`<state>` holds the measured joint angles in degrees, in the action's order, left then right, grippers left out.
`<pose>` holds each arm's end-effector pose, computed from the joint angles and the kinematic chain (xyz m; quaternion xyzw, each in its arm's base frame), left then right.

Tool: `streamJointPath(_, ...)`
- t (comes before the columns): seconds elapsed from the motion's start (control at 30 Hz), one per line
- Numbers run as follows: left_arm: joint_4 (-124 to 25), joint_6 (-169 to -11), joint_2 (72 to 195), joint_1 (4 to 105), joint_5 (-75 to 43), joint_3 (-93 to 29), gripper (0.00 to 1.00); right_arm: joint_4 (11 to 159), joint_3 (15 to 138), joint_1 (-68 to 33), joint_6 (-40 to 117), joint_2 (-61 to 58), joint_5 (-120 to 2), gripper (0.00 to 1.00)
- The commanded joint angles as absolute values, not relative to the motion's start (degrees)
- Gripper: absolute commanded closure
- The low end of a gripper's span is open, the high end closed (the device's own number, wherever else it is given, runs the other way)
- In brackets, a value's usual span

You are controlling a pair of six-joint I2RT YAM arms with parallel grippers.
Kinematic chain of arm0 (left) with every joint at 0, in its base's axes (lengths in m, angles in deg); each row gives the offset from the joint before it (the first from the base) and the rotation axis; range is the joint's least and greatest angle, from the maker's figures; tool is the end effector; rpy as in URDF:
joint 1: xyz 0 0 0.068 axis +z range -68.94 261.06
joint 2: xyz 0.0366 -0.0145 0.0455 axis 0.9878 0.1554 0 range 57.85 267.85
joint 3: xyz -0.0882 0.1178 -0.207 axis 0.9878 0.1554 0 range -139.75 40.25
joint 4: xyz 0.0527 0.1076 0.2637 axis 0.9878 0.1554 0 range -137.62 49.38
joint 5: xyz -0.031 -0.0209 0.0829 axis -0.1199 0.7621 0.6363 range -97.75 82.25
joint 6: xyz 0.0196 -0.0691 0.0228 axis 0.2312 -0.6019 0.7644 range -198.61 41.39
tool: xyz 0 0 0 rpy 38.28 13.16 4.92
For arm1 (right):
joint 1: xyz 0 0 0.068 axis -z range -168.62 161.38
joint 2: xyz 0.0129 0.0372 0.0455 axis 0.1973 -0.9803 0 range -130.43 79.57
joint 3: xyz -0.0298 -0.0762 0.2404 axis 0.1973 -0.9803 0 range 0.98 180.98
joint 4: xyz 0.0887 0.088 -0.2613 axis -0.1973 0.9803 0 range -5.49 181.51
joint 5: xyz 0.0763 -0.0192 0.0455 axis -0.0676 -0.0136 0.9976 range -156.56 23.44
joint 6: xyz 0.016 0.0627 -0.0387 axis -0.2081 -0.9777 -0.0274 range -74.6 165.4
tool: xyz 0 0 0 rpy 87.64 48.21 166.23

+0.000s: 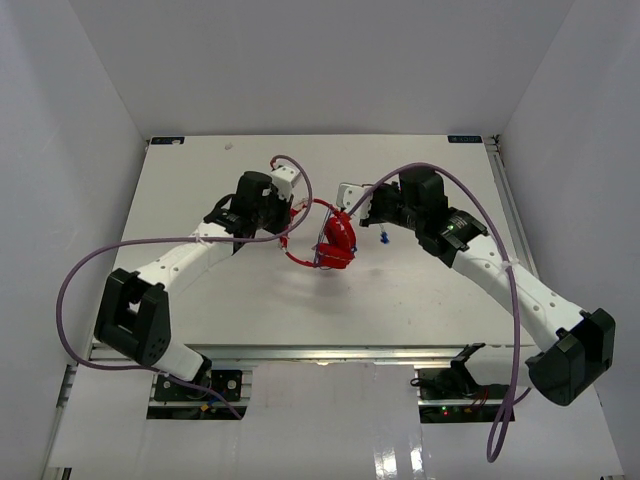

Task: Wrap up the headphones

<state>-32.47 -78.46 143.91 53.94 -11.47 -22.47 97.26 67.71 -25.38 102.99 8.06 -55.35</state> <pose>0.3426 -0.1800 0.2180 0.2259 0.8715 -0.1297 0.4155 0.2741 0.2202 0.3411 -0.6281 0.5034 -0.0289 0.5927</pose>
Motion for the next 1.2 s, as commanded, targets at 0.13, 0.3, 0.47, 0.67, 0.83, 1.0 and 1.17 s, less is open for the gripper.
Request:
streamJointPath(0.13,-33.6,-73.8,136.6,50.1,-28.9,-20.3,1.0,88.3,68.1,-22.5,101.3,3.9,-56.8,0.92)
streamJointPath(0.3,-34.0,-77.7,133.4,49.6,-31.3,-20.3,1.0,86.9,66.0,-17.9,94.1,1.5,-51.6,0.92)
streamJointPath(0.47,-34.4,-81.4,129.7,49.6,-31.2,-21.7,1.0,85.9,64.3,-10.8,85.6,0.3,-37.7,0.92)
streamJointPath(0.67,-36.9,-86.6,127.6,49.5,-36.2,-25.7,1.0,83.4,62.0,-6.8,78.8,-1.9,-9.3,0.92)
streamJointPath(0.83,-36.6,-90.3,128.0,48.9,-38.8,-31.4,1.0,64.8,57.3,-6.8,61.0,-3.1,2.0,0.89)
streamJointPath(1.0,-34.8,-92.1,128.2,47.2,-39.0,-35.3,1.0,48.5,56.4,-7.0,42.4,-5.2,3.8,0.78)
streamJointPath(1.17,-33.0,-93.1,128.3,45.9,-37.3,-37.6,1.0,24.9,56.9,-8.1,24.5,-10.1,3.5,0.61)
